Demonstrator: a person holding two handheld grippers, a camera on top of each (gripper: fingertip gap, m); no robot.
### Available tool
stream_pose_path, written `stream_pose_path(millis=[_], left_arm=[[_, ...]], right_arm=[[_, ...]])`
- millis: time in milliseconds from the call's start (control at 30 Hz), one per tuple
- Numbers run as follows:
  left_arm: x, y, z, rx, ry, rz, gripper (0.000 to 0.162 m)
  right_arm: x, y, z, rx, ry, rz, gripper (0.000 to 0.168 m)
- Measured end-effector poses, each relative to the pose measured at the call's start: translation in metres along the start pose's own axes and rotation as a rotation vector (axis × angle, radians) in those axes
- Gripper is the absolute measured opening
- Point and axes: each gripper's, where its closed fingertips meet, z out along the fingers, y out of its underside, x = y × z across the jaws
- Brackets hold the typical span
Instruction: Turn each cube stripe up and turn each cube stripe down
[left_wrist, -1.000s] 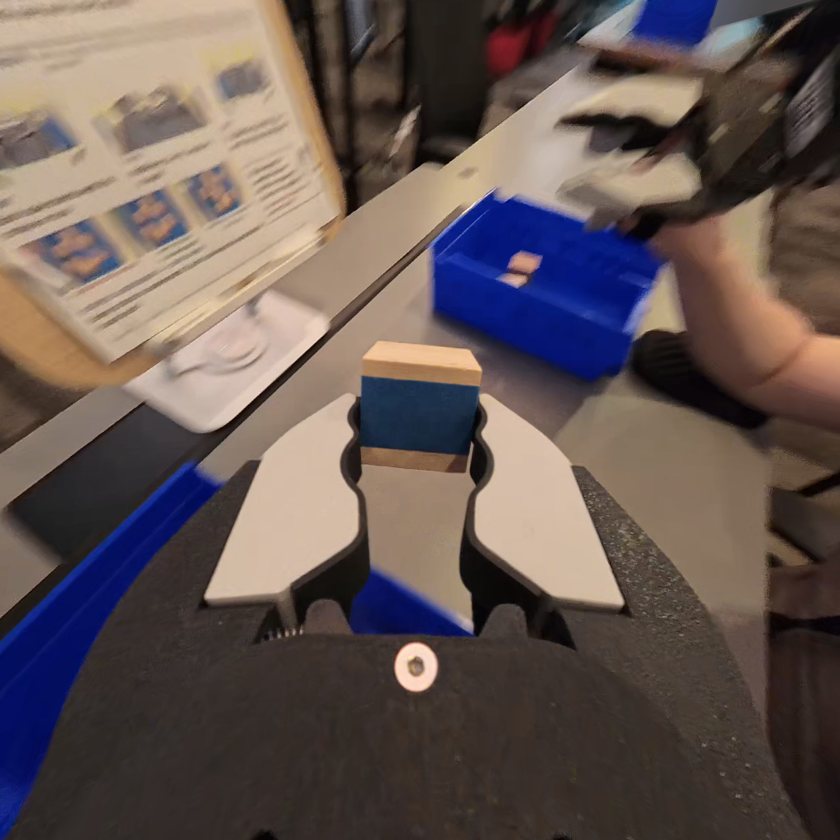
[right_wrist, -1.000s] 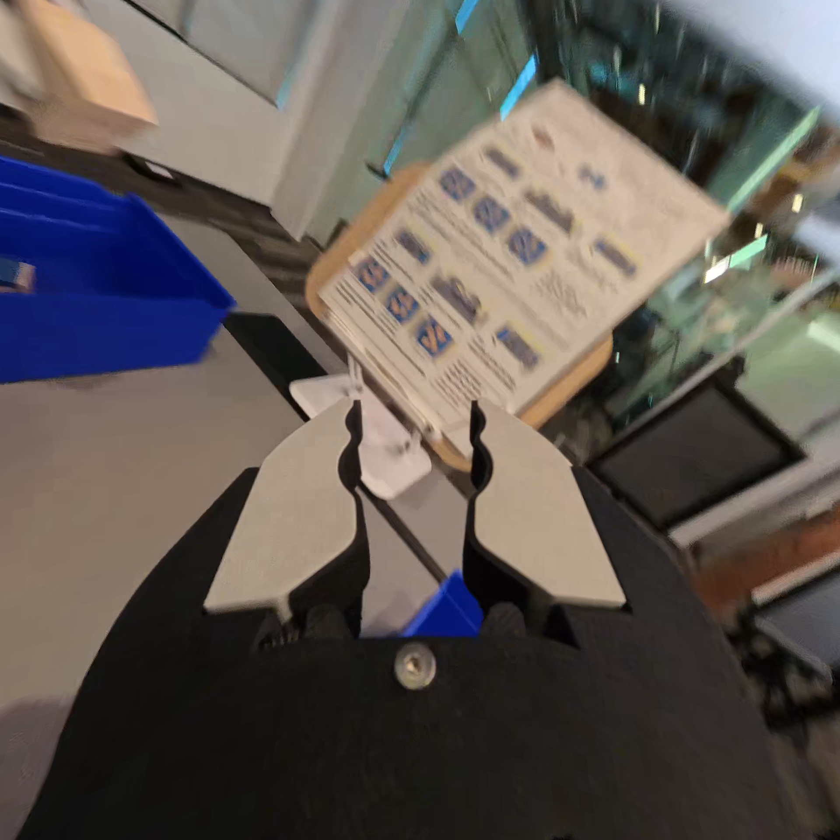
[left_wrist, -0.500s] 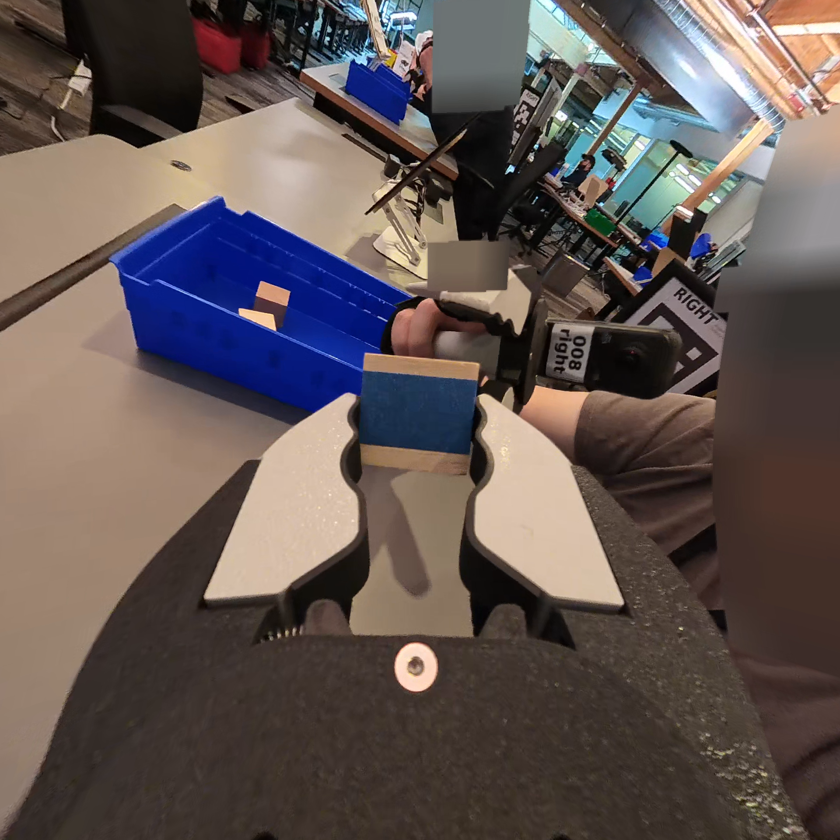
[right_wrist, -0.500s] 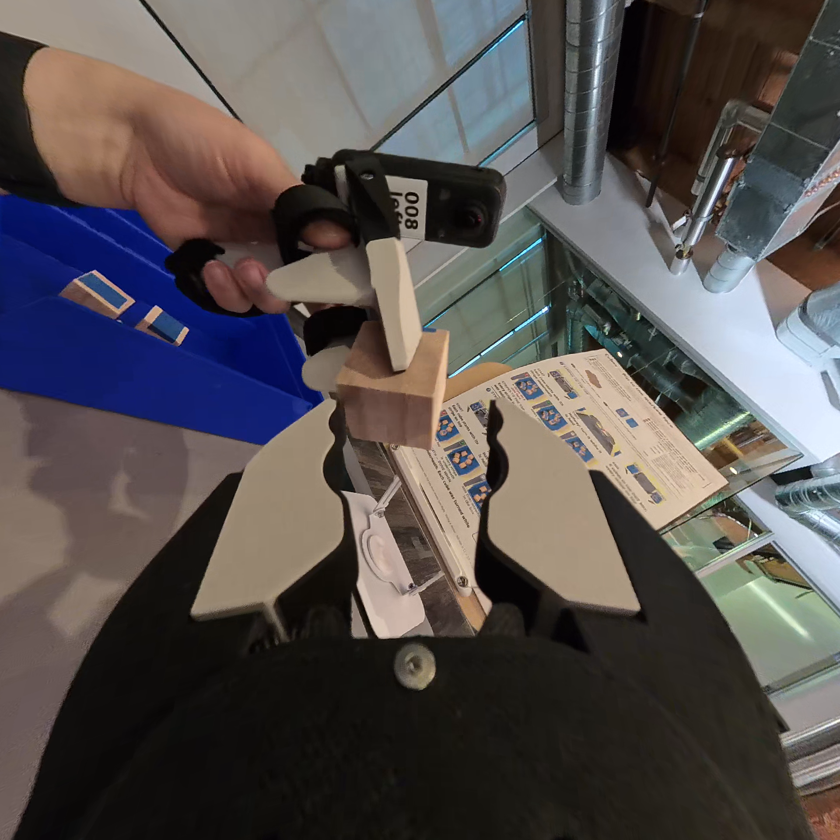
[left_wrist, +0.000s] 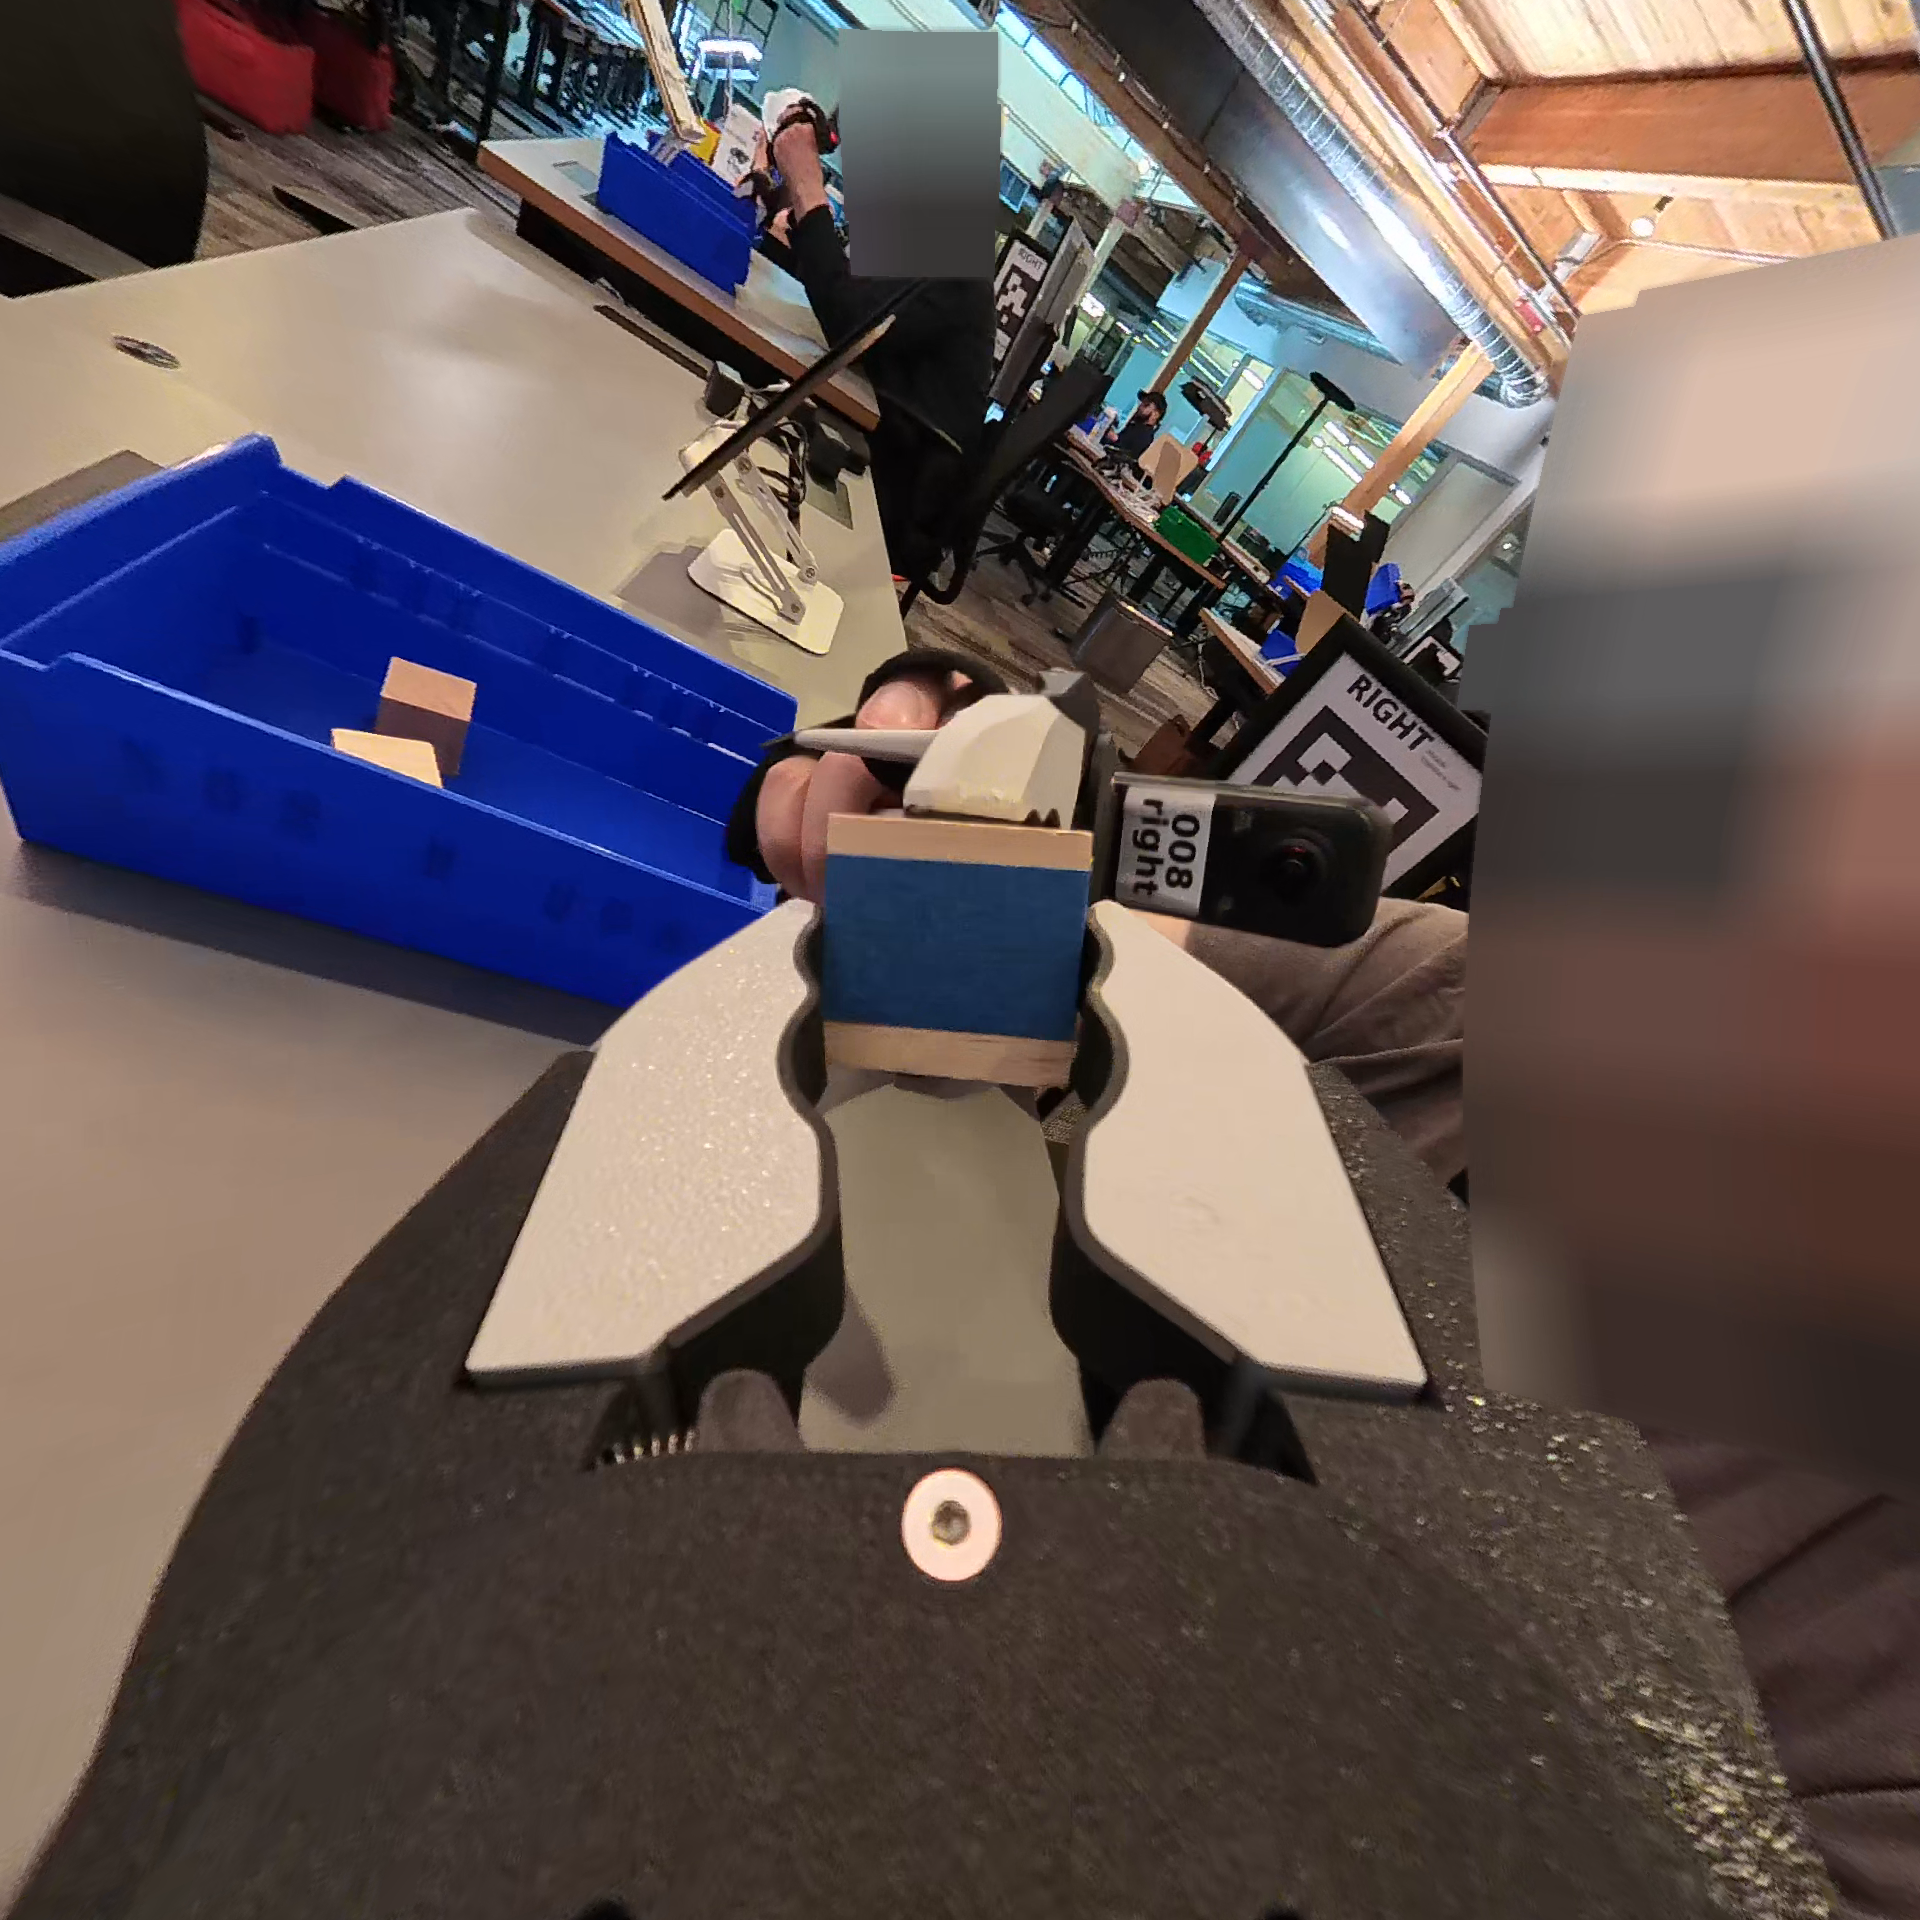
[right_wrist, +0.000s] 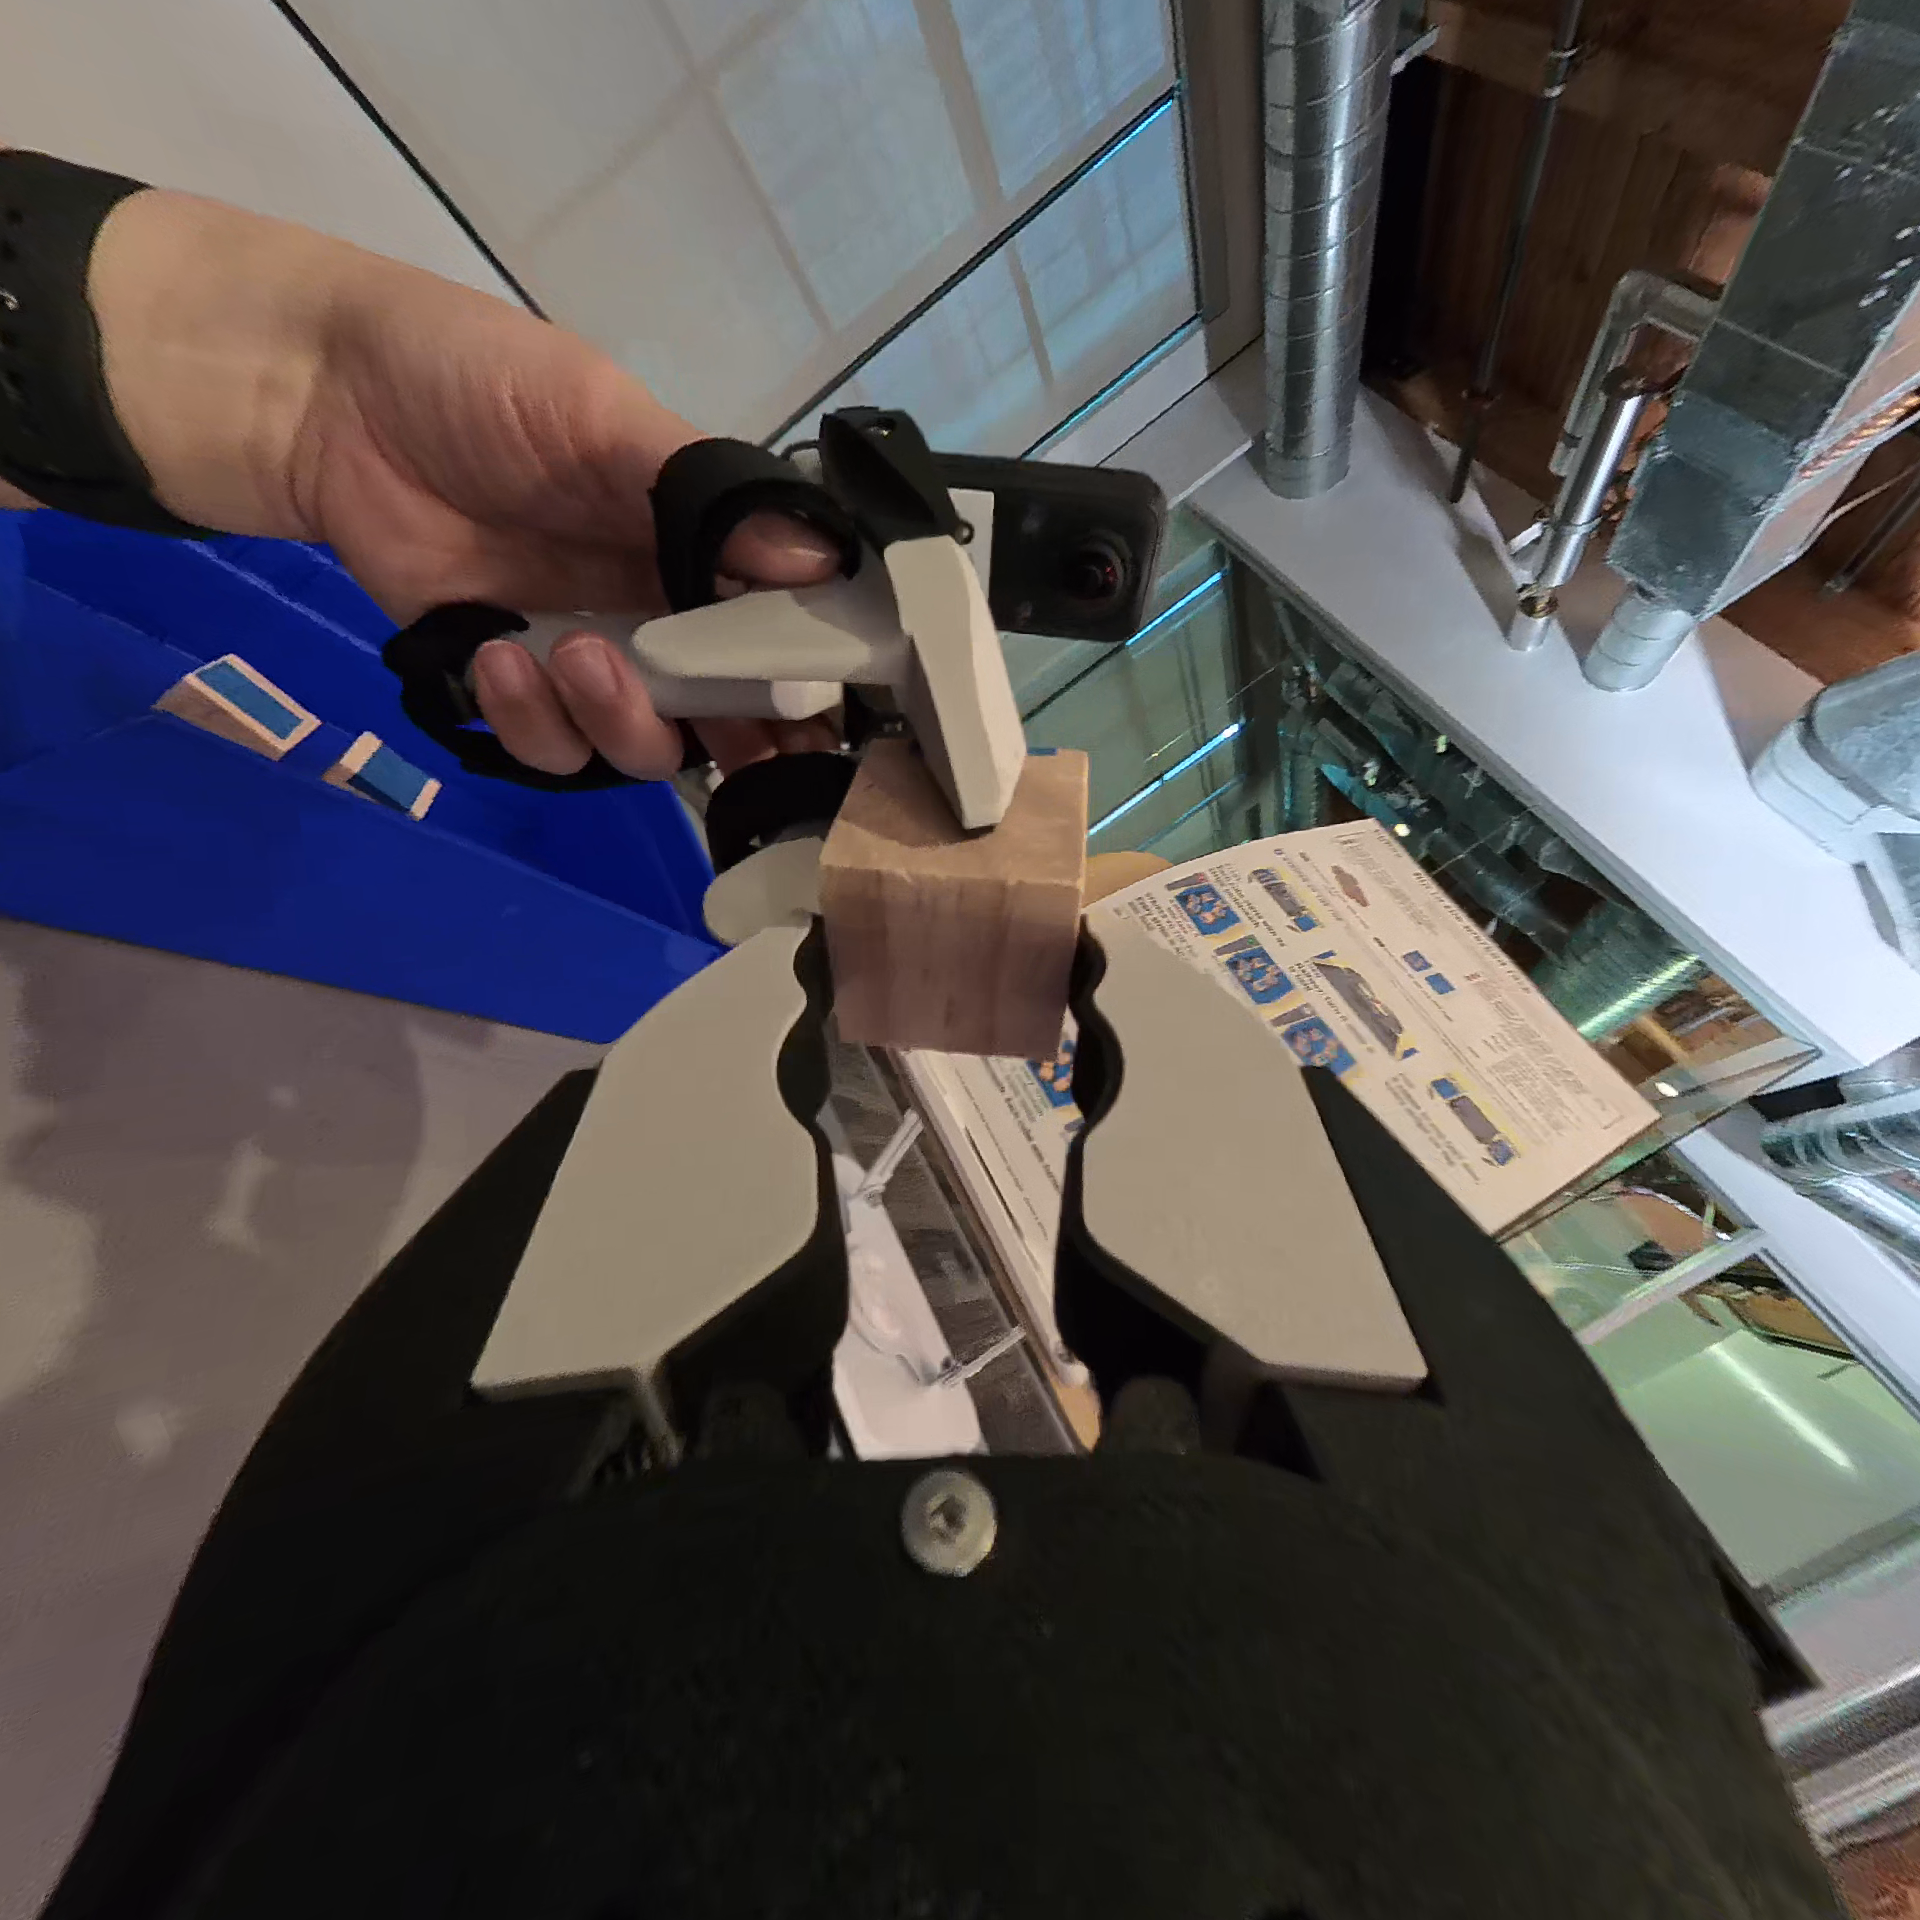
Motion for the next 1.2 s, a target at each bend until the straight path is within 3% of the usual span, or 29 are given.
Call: stream_pose_path(millis=[33, 100, 167, 267, 333, 433, 533, 633, 1033, 1100, 1200], left_arm=[[0.0, 0.0, 0.0, -0.001, -0.003, -0.003, 0.045], [-0.006, -0.004, -0.003, 0.009, -0.05, 0.03, 0.052], [-0.012, -0.011, -0.012, 0.033, -0.144, 0.113, 0.06], [-0.017, -0.025, -0.033, 0.076, -0.316, 0.261, 0.062], [-0.017, -0.031, -0.045, 0.092, -0.407, 0.343, 0.064], [-0.006, -0.036, -0.054, 0.16, -0.413, 0.401, 0.069], [0.003, -0.043, -0.057, 0.269, -0.349, 0.408, 0.063], [-0.007, -0.036, -0.059, 0.21, -0.38, 0.369, 0.063], [-0.023, -0.011, -0.064, -0.018, -0.53, 0.395, 0.058], [-0.036, 0.001, -0.082, -0.112, -0.614, 0.366, 0.067], [-0.063, 0.014, -0.137, -0.2, -0.853, 0.316, 0.064]], right_arm=[[-0.001, 0.001, 0.0, -0.015, -0.03, 0.007, 0.045], [0.0, 0.003, -0.002, -0.067, -0.12, 0.007, 0.045], [0.018, 0.02, -0.013, -0.224, -0.194, 0.007, 0.045], [0.041, 0.083, -0.066, -0.668, -0.369, 0.296, 0.045], [0.052, 0.133, -0.114, -0.958, -0.371, 0.5, 0.045], [0.062, 0.214, -0.189, -1.398, -0.326, 0.504, 0.045], [0.03, 0.255, -0.223, -1.573, -0.458, 0.732, 0.045], [0.008, 0.287, -0.256, -1.804, -0.505, 0.831, 0.045], [-0.011, 0.304, -0.282, -1.925, -0.564, 0.894, 0.046], [-0.015, 0.304, -0.28, -1.909, -0.582, 0.918, 0.046], [-0.012, 0.306, -0.278, -1.889, -0.566, 0.911, 0.048]])
